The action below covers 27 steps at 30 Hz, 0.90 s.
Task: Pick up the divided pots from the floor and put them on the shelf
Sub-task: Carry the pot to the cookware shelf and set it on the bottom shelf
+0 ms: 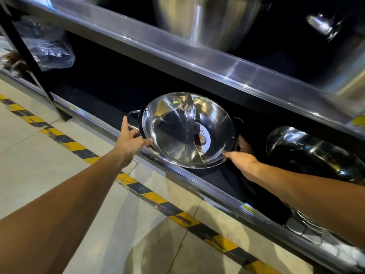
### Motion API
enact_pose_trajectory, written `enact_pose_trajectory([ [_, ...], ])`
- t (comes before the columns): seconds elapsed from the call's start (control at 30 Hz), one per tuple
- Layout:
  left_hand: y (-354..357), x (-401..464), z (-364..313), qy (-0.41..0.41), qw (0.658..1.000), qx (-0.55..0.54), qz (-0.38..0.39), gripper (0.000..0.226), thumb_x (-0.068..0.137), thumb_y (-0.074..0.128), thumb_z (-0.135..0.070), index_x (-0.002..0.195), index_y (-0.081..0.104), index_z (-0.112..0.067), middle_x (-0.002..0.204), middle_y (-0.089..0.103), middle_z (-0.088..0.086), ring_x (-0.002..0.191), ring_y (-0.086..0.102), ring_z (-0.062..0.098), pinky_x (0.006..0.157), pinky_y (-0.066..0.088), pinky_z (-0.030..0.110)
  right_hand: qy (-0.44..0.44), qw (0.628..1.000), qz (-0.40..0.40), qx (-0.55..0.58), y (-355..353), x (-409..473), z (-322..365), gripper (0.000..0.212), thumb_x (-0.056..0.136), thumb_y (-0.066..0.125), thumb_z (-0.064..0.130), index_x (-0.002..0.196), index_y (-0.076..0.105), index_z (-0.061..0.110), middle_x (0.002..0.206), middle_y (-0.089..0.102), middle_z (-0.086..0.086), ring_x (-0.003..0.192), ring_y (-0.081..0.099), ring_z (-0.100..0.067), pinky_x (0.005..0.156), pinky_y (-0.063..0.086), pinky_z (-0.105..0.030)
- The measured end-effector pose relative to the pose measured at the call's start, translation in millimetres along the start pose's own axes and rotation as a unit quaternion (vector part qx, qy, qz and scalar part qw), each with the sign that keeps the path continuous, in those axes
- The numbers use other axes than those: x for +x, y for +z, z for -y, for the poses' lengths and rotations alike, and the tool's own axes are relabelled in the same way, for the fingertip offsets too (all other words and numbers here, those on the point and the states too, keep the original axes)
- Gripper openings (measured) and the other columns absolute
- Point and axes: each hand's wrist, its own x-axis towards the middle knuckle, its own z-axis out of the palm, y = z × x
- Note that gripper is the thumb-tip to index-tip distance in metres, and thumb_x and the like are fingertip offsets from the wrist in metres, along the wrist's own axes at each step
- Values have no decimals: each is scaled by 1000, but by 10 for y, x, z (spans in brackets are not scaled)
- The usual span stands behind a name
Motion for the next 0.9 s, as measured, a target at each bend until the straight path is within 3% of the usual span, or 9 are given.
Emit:
enact_pose_trajectory([
  [0.27,58,34,81,2,999,49,19,113,83,73,-2,155,-9,-31,159,30,16,142,39,31,112,34,53,3,997,7,-74,-23,-33,28,83,94,71,18,160,22,22,158,43,-7,145,41,-28,119,34,-43],
  [0.37,37,-35,65,32,990,135,20,102,88,70,-16,156,-5,-23,151,44,13,134,50,29,107,40,48,-68,976,-16,-206,15,-167,21,83,99,61,31,163,8,18,169,14,-7,154,20,-25,121,27,-39],
  [0.47,0,-152,109,102,948,300,-37,80,93,62,-36,155,15,-15,147,45,12,131,48,30,105,40,44,-257,919,26,-298,95,-380,21,77,101,52,40,162,7,22,169,-11,9,151,-8,-2,122,13,-36],
  [0.53,-66,-280,199,180,904,381,-70,72,95,55,-42,154,23,-16,154,30,14,139,34,31,109,38,44,-366,838,101,-393,153,-515,-27,72,102,42,49,162,8,28,168,-10,14,154,-16,-7,122,8,-42],
  [0.6,-147,-405,329,254,850,462,-17,72,96,45,-53,156,21,-21,162,17,10,149,16,30,116,28,46,-401,759,141,-493,222,-619,-146,70,103,27,57,162,2,32,170,-13,9,155,-21,-16,125,-3,-47],
  [0.63,-175,-446,400,268,816,511,25,76,95,36,-62,157,15,-25,166,7,6,152,4,29,121,19,47,-392,738,146,-529,248,-652,-207,70,103,23,60,162,-3,33,170,-14,7,154,-22,-20,125,-7,-49],
  [0.67,-192,-465,463,268,786,555,54,80,91,25,-70,157,5,-30,166,-4,2,153,-6,27,123,11,47,-380,729,146,-551,265,-668,-254,71,103,20,63,161,-7,34,170,-14,6,154,-22,-23,125,-8,-50],
  [0.73,-194,-426,528,252,765,589,69,81,84,12,-74,152,-9,-35,162,-16,-4,151,-17,24,124,2,46,-367,725,142,-565,259,-649,-290,71,102,18,65,160,-12,36,170,-13,6,155,-19,-25,125,-6,-50],
  [0.9,-36,-184,475,228,773,586,90,75,96,30,-61,153,-13,-38,164,-18,-6,152,-14,23,124,1,45,-339,740,141,-563,129,-488,-219,72,100,21,66,160,-7,39,171,-4,6,157,-6,-30,126,4,-50],
])
